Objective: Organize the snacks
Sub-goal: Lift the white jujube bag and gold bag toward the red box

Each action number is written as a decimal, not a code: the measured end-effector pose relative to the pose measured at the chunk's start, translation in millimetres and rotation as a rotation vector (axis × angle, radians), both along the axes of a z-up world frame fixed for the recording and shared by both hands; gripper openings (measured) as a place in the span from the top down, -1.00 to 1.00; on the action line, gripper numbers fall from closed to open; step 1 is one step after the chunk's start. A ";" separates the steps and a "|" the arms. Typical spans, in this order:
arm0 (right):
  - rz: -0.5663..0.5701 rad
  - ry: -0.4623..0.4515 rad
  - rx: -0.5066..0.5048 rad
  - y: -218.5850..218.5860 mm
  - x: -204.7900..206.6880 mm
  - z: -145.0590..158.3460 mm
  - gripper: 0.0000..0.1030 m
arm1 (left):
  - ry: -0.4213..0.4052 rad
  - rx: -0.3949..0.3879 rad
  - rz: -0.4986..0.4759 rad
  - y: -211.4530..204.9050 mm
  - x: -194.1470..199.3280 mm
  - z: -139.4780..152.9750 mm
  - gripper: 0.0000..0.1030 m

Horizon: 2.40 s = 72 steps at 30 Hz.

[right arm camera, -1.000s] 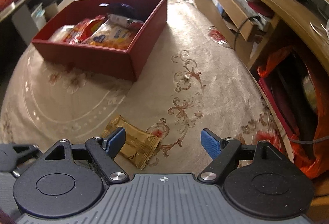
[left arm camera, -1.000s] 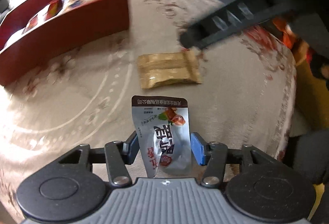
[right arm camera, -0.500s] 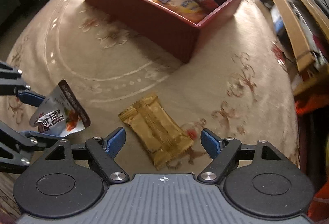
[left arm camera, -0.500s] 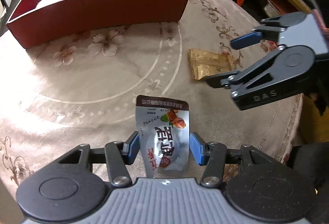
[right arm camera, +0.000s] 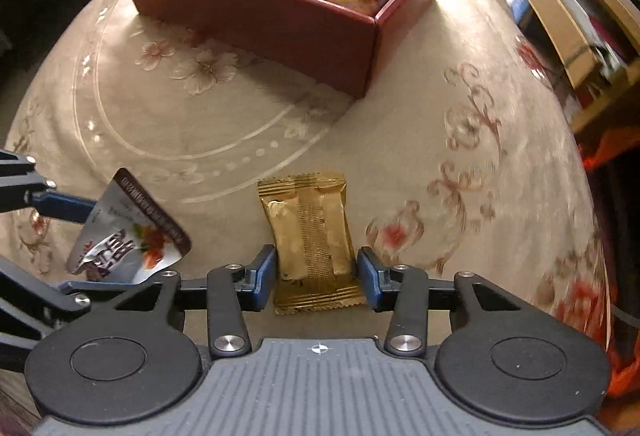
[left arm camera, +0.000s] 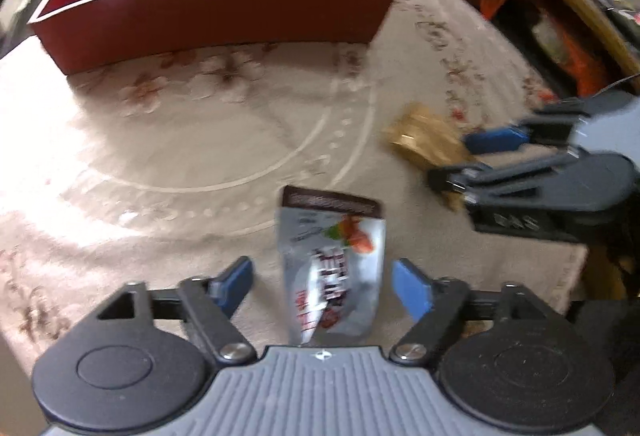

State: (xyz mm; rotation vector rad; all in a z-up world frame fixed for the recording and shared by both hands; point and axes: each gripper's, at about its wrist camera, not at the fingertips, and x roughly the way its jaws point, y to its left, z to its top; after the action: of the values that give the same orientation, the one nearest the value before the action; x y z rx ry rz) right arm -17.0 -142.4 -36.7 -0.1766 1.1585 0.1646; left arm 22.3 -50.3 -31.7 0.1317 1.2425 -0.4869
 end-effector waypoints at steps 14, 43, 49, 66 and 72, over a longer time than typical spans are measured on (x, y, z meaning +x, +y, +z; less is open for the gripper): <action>-0.125 -0.028 -0.040 -0.9 -16.6 -4.1 -0.50 | -0.116 0.107 -0.053 -21.9 -9.8 -7.6 -0.53; -0.162 -0.069 0.038 5.2 -40.0 9.7 0.11 | -0.119 0.075 0.037 0.3 -17.0 6.8 -0.03; -0.163 -0.095 0.056 13.2 -43.5 16.8 0.11 | -0.121 0.051 0.055 5.6 -14.3 13.9 -0.03; -0.137 -0.206 0.120 28.3 -25.7 47.9 0.11 | -0.205 -0.010 0.155 22.9 7.9 45.5 -0.03; -0.135 -0.255 0.142 30.1 -14.4 61.9 0.11 | -0.234 -0.036 0.192 24.6 23.0 58.3 -0.03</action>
State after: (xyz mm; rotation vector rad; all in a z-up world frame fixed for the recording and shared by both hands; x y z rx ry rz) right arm -31.4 -112.3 25.2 0.0075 0.8975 0.1010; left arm 45.3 -25.7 26.6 0.0364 1.0053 -0.3174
